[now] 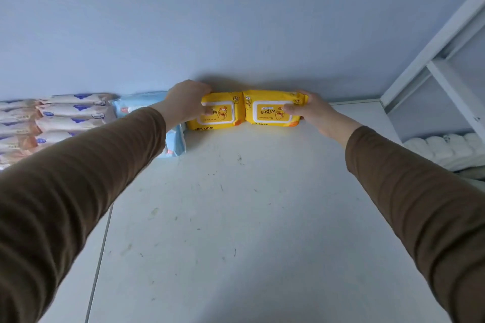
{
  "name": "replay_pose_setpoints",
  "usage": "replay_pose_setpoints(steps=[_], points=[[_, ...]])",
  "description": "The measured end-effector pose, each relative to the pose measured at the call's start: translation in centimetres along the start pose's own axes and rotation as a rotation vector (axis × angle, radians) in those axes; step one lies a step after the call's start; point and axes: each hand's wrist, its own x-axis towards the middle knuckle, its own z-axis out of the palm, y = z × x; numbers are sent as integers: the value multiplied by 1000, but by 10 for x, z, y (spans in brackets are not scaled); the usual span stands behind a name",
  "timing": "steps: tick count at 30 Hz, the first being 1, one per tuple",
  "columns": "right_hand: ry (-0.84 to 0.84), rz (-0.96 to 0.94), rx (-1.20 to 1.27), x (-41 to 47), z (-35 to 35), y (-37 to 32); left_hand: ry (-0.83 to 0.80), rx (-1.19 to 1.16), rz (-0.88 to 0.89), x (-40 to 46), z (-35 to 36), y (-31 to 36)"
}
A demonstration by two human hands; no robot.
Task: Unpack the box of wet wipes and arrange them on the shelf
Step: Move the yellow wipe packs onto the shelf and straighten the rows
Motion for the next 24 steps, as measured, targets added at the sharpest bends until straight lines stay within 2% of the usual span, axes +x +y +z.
replay_pose_setpoints(steps=[5, 7, 15, 20, 24], points=[[269, -12, -57, 17, 21, 14, 164, 90, 71, -1, 8, -4], [276, -22, -72, 15, 27, 21, 191, 127, 109, -3, 13, -4], [338, -41, -149, 26, 28, 27, 272, 75, 80, 0, 28, 6], [461, 35, -258, 20, 35, 23, 288, 110, 60, -7, 26, 14], [557, 4, -326, -19, 38, 23, 356, 127, 88, -27, 25, 23]])
